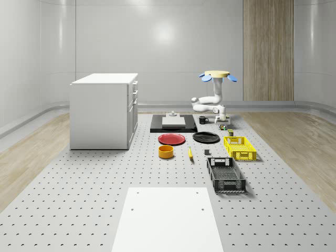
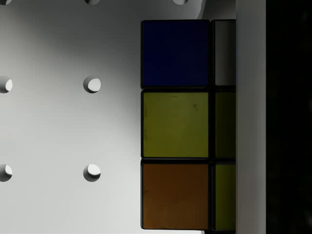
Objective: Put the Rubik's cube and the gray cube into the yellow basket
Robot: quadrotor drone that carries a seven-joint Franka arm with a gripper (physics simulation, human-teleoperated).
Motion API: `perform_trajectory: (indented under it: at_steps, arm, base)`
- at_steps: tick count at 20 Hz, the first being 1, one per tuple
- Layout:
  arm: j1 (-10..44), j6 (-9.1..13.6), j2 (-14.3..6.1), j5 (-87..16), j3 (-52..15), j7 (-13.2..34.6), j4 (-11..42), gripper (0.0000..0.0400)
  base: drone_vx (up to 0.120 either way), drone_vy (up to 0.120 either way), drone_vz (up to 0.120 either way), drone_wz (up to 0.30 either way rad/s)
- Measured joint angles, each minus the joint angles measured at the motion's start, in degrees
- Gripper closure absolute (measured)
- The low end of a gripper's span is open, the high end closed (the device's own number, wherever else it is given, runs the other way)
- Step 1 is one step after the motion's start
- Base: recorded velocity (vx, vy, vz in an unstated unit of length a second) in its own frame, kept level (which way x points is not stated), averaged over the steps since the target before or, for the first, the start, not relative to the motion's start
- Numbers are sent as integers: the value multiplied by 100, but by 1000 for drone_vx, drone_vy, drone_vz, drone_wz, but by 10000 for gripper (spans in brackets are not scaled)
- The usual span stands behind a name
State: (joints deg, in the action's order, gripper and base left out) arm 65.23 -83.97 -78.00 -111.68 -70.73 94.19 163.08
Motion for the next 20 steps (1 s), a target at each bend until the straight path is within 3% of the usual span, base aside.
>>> perform_trajectory:
  at_steps: [7, 12, 20]
  arm:
    - [34, -70, -78, 49, -30, 27, -6, 73]
    - [56, 3, -105, 340, -323, 76, 51, 74]
    - [113, 82, -176, 837, -817, 159, 116, 75]
  base:
    - [0, 0, 0, 0]
    - [0, 0, 8, 0]
    - [0, 0, 120, 0]
